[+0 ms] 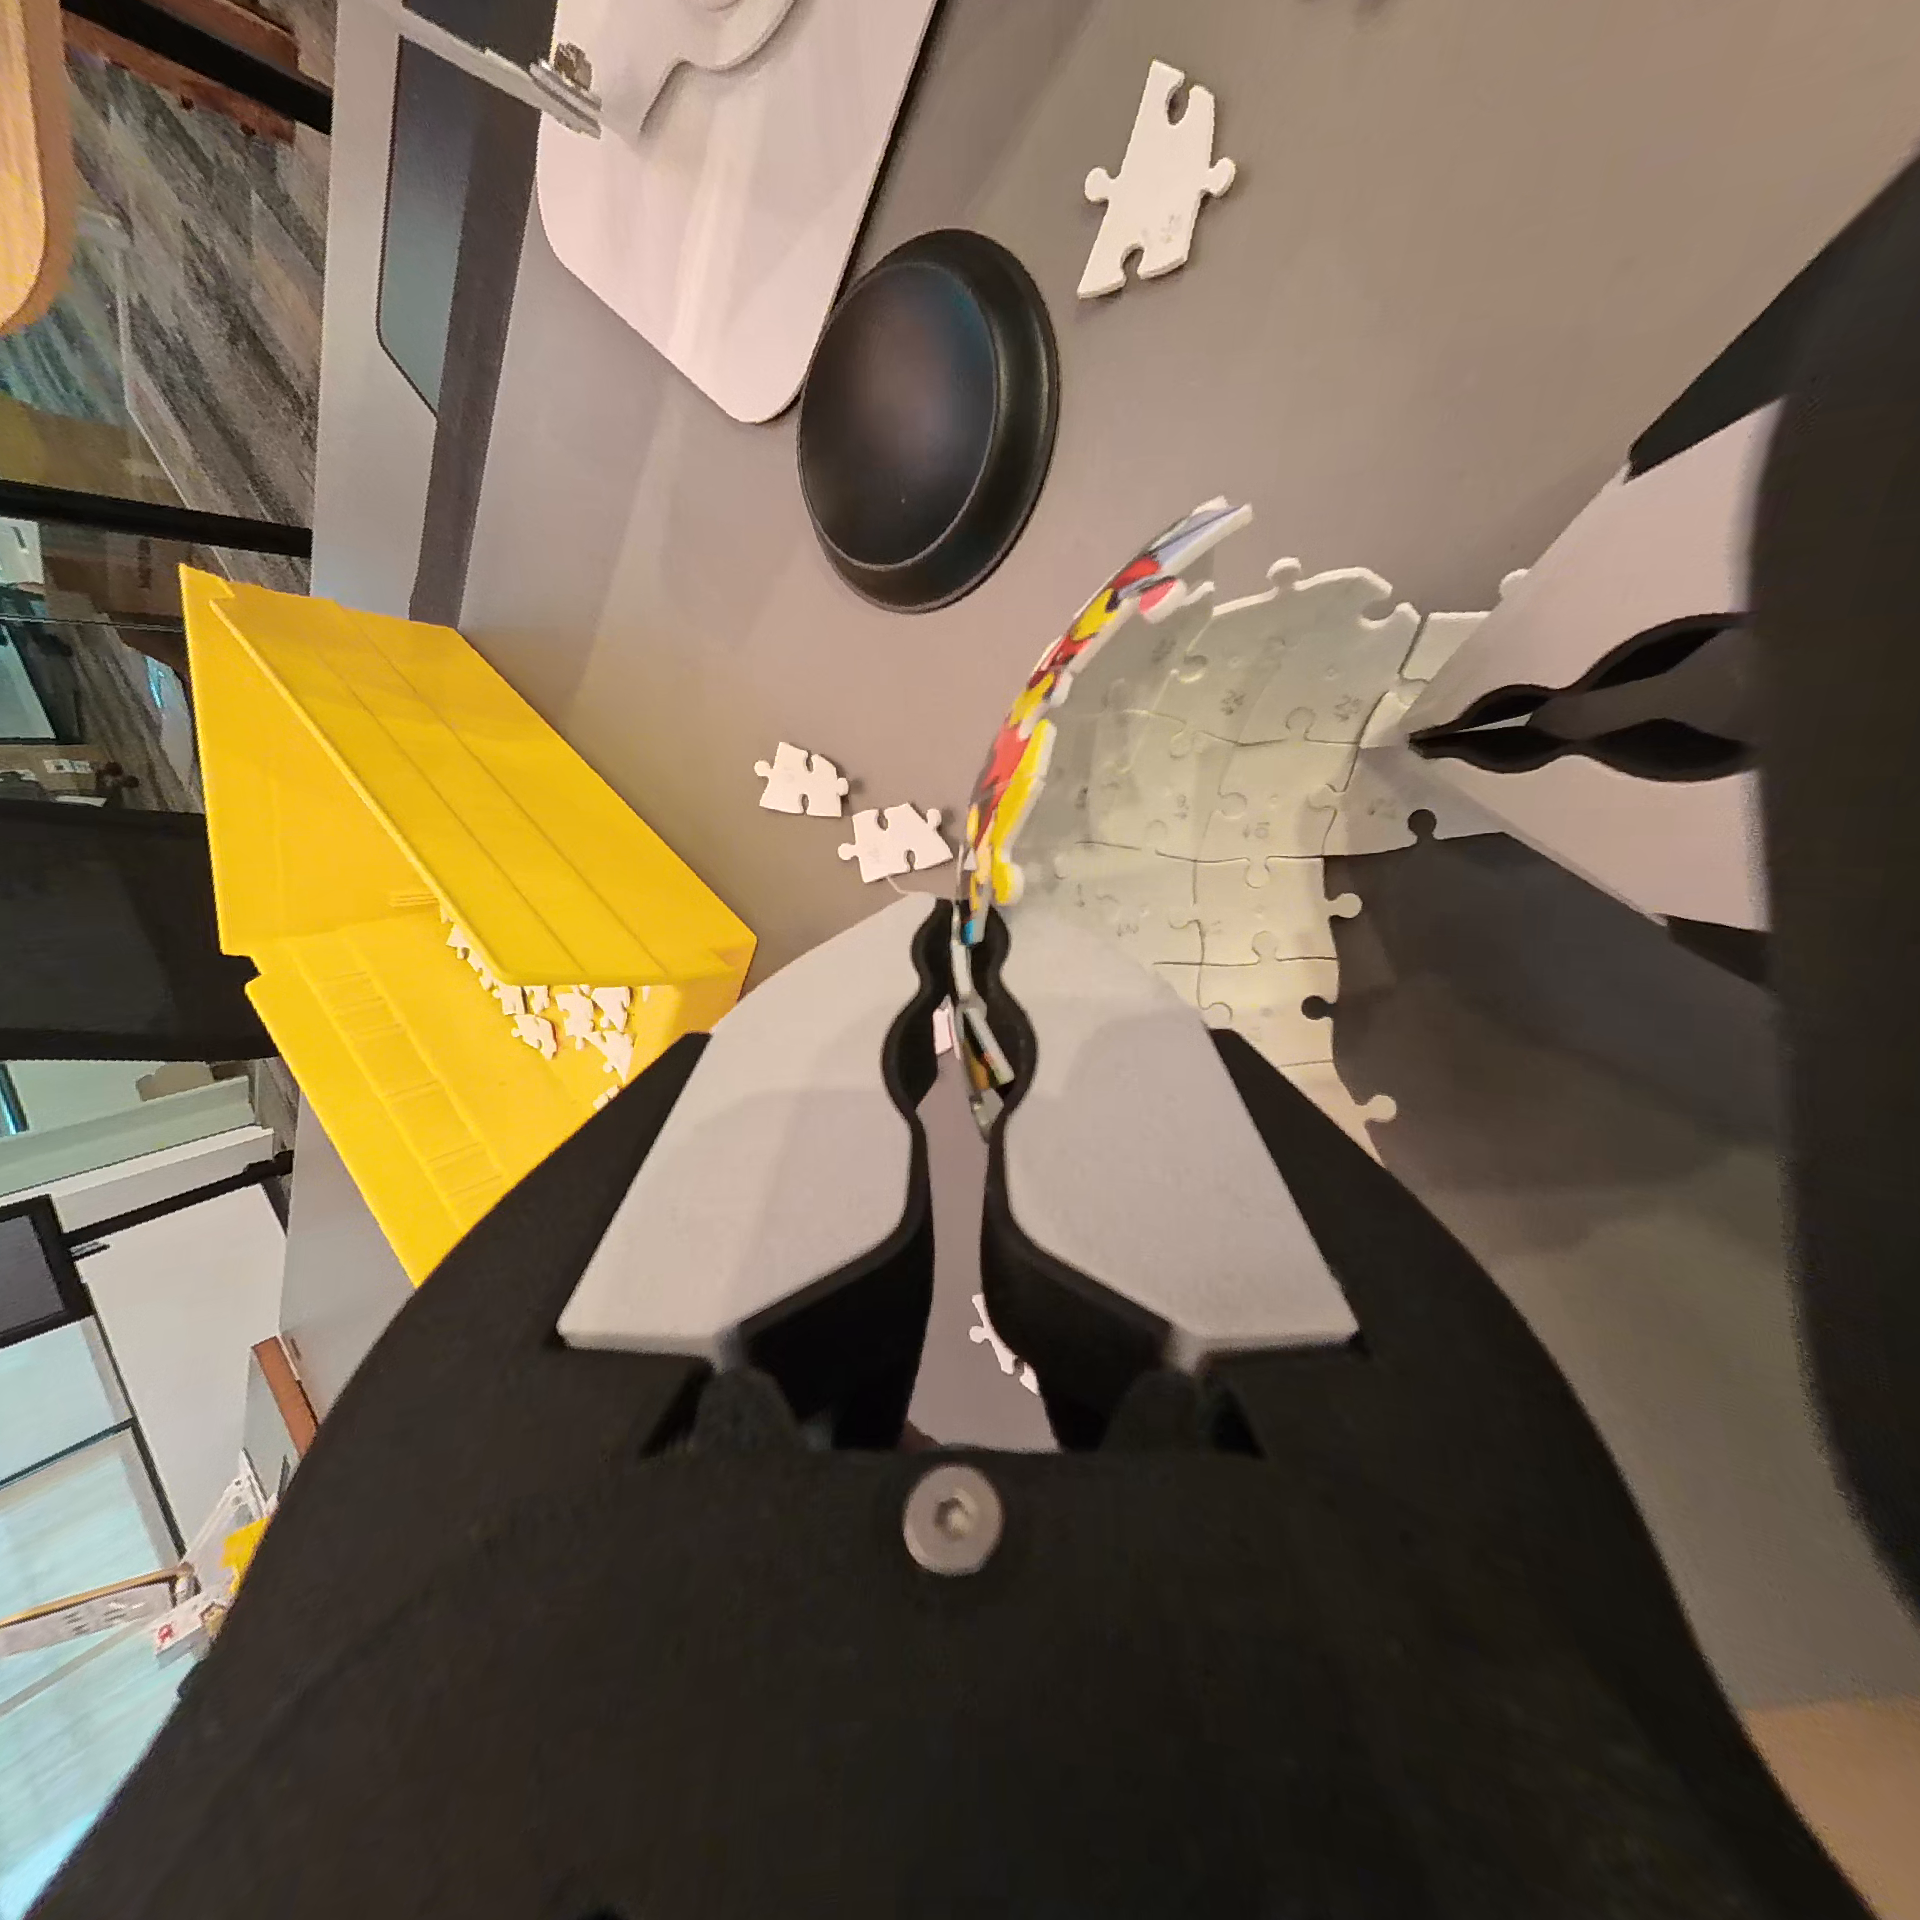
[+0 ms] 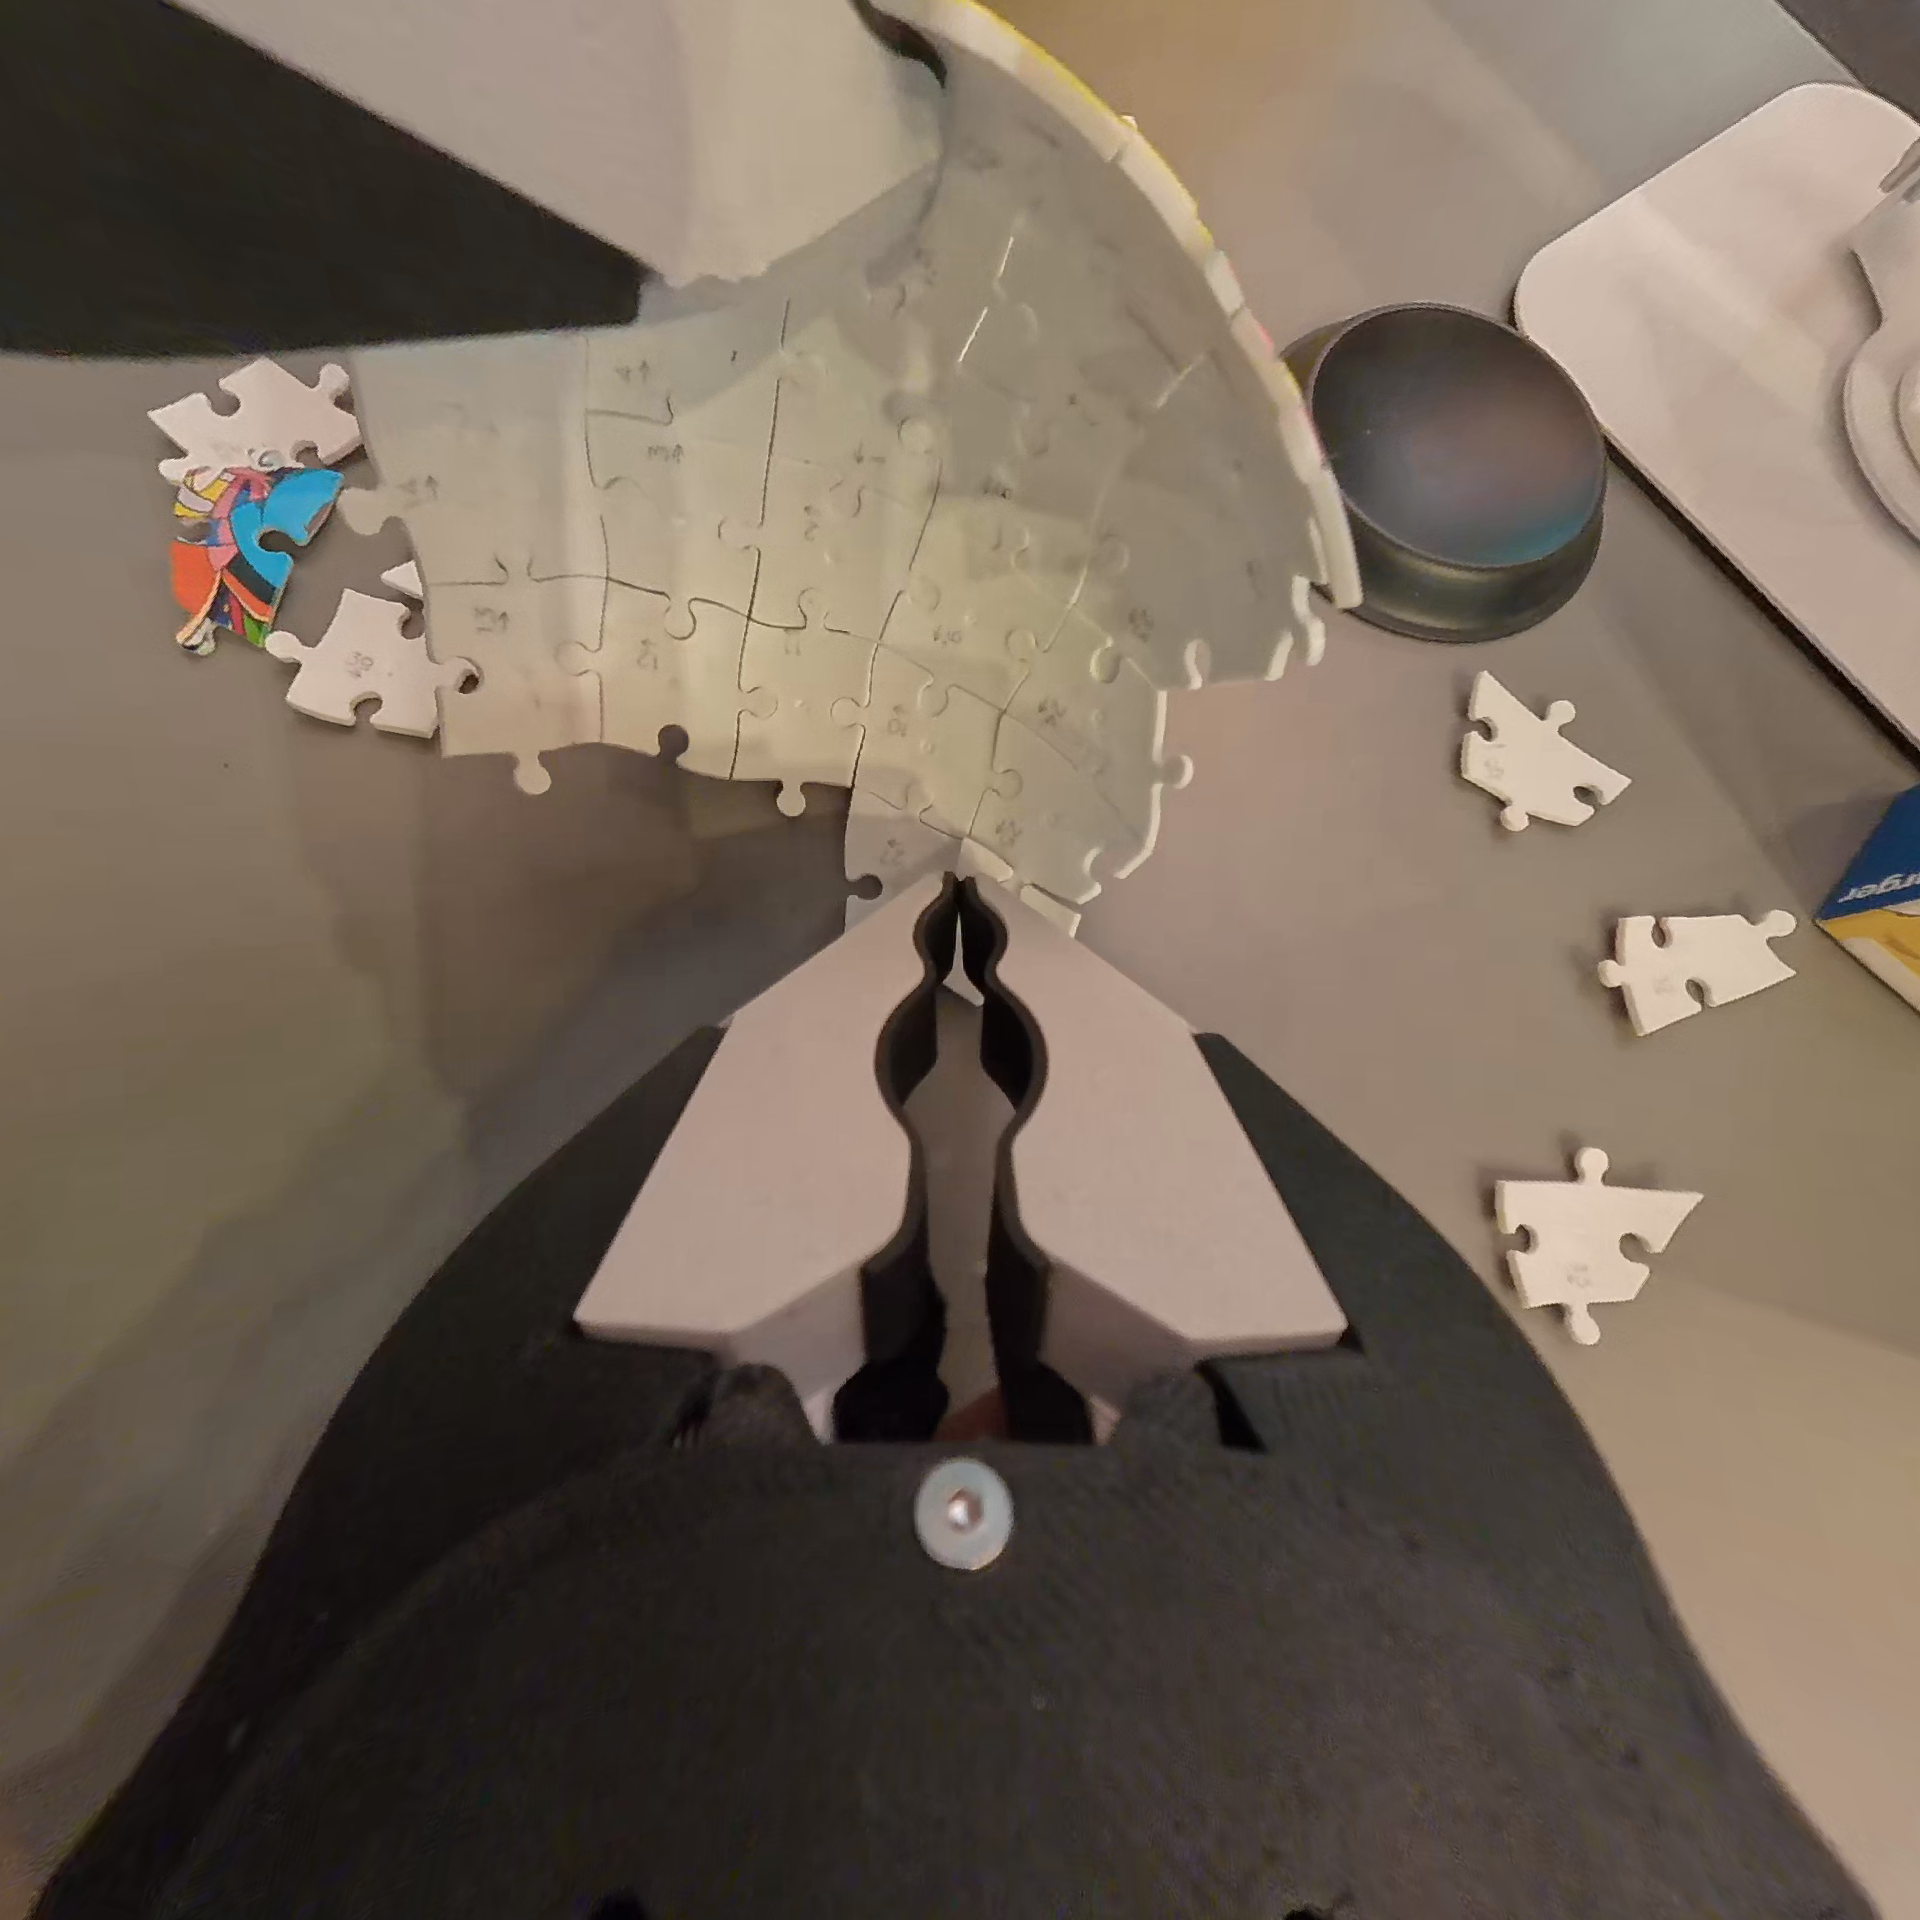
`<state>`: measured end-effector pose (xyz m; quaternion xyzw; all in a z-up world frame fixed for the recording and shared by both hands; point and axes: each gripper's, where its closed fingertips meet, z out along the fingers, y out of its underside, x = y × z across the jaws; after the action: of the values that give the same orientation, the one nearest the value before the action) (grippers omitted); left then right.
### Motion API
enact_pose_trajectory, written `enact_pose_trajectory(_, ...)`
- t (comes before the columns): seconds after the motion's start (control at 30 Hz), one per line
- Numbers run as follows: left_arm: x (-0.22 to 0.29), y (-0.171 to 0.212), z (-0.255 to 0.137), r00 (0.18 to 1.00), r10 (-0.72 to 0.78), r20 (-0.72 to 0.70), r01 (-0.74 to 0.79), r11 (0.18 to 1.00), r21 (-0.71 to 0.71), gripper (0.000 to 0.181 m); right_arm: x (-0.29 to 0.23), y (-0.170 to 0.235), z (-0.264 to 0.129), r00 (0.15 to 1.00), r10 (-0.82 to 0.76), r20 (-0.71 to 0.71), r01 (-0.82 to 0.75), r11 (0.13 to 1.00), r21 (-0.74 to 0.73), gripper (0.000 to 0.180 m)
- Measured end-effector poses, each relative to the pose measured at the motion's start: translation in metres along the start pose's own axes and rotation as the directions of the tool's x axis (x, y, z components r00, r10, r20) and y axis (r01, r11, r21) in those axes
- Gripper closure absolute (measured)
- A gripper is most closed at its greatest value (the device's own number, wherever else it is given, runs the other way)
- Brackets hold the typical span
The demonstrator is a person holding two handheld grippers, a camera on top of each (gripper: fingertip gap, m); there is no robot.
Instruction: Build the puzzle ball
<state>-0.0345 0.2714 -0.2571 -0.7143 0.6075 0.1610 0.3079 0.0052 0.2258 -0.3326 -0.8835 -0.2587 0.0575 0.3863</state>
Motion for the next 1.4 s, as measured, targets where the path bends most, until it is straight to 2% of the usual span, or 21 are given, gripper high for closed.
enact_pose_trajectory(0.27, 0.0, -0.003, -0.001, 1.0, -0.009, -0.003, 0.009, 1.0, 0.015, 0.177, 0.001, 0.0, 0.001, 1.0, 0.018, -0.003, -0.018, 1.0, 0.004, 0.18)
enact_pose_trajectory(0.7, 0.002, -0.012, -0.008, 0.996, -0.06, -0.062, 0.065, 0.994, 0.09, 0.161, 0.002, 0.002, 0.003, 0.998, 0.06, 0.02, -0.06, 0.998, 0.006, 0.18)
enact_pose_trajectory(0.93, 0.004, -0.027, -0.029, 0.985, -0.098, -0.145, 0.127, 0.969, 0.212, 0.147, 0.003, 0.002, 0.004, 0.997, 0.075, 0.032, -0.075, 0.997, 0.005, 0.18)
enact_pose_trajectory(1.07, -0.002, -0.03, -0.05, 0.968, -0.132, -0.211, 0.193, 0.935, 0.299, 0.144, 0.003, 0.002, 0.003, 0.996, 0.078, 0.035, -0.079, 0.997, 0.003, 0.18)
enact_pose_trajectory(1.27, -0.028, -0.004, -0.068, 0.921, -0.27, -0.281, 0.363, 0.855, 0.37, 0.138, 0.004, 0.001, 0.002, 0.996, 0.08, 0.04, -0.081, 0.997, 0.009, 0.18)
enact_pose_trajectory(1.4, -0.034, 0.033, -0.051, 0.869, -0.371, -0.328, 0.471, 0.823, 0.318, 0.131, 0.004, 0.0, 0.002, 0.996, 0.077, 0.04, -0.078, 0.997, 0.011, 0.18)
